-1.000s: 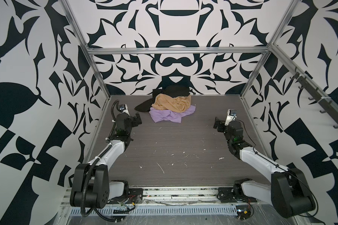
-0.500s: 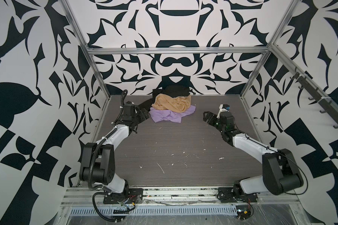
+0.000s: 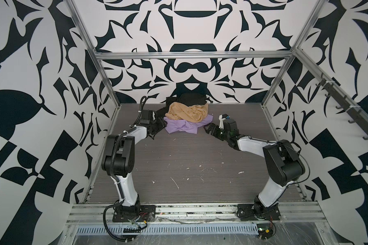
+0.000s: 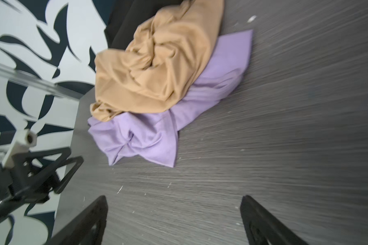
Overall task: Pick out a specific cloth from the pile
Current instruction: 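Reach both grippers forward to the lavender shirt at the pile's near edge, then close the left gripper on the lavender shirt while the right gripper approaches it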
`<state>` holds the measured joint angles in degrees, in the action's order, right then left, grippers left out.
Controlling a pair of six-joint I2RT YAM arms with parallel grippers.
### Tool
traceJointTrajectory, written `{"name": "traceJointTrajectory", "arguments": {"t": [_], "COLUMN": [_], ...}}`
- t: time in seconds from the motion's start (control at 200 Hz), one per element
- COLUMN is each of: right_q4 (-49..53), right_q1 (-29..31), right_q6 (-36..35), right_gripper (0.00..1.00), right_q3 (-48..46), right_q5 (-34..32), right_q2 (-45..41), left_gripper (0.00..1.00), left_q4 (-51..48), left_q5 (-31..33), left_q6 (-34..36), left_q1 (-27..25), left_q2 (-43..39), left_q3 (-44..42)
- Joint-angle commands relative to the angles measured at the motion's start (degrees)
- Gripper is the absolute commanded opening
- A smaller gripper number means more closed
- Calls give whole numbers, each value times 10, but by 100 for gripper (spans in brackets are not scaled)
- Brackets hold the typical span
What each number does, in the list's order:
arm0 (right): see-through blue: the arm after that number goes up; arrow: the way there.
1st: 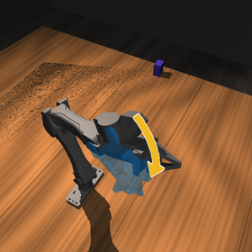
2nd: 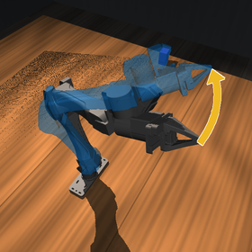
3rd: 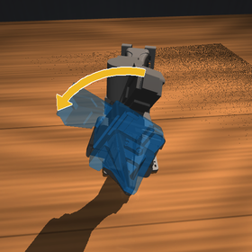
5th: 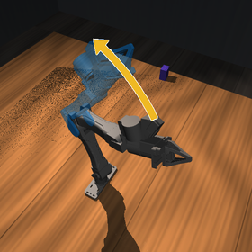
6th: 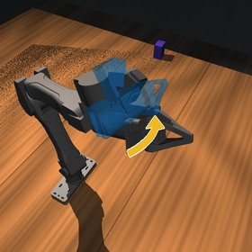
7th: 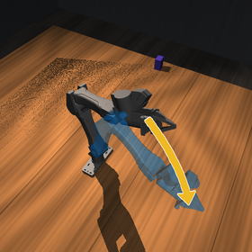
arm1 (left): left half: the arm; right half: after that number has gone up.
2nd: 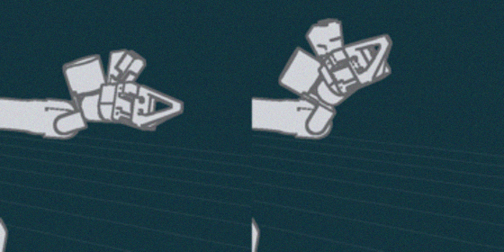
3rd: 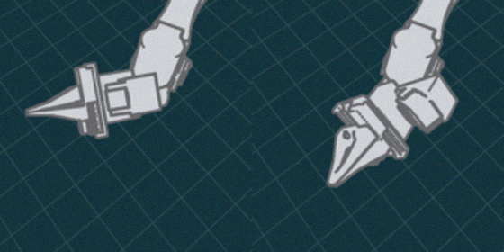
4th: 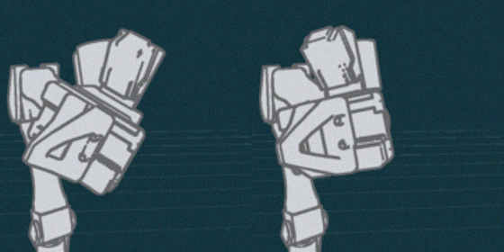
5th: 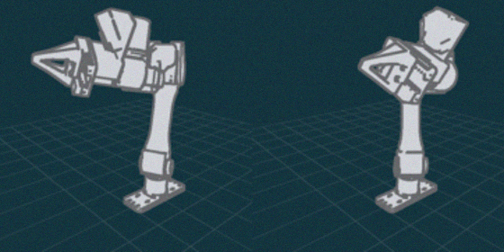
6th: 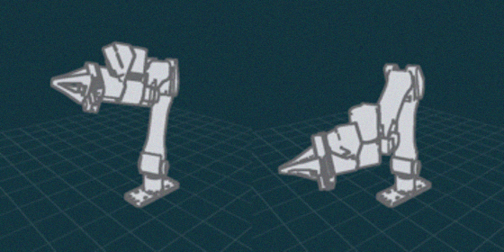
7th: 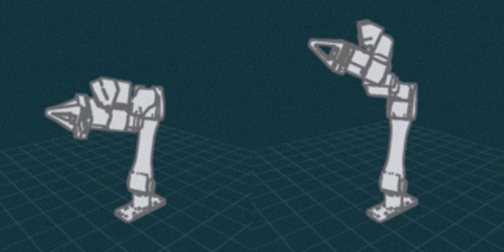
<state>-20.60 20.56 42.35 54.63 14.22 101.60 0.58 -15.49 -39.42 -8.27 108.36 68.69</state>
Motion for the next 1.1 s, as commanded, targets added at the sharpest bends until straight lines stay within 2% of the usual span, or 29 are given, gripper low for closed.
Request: {"name": "traceJointTrajectory", "arguments": {"t": [0.0, 0.21, 0.3, 0.625, 0.875, 1.095], "right_q4": [-37, -39, -40, -37, -35, -34], "right_q1": [14, 31, 36, 44, 47, 51], "right_q6": [3, 2, 1, 2, 3, 4], "right_gripper": [99, 99, 99, 99, 99, 99], "right_q3": [30, 55, 62, 72, 73, 74], "right_q5": [30, 42, 43, 47, 47, 46], "right_q2": [15, 39, 46, 53, 52, 52], "left_gripper": [60, 58, 57, 53, 42, 34], "left_q4": [-1, -1, 27, 31, 37, 36], "left_q5": [-3, 25, 27, 34, 26, 44], "left_q6": [6, 36, 33, 31, 29, 27], "left_q1": [-1, -2, -7, -10, -10, -10], "left_q2": [19, 48, 63, 110, 126, 117], "left_q3": [24, 48, 48, 85, 100, 102]}}
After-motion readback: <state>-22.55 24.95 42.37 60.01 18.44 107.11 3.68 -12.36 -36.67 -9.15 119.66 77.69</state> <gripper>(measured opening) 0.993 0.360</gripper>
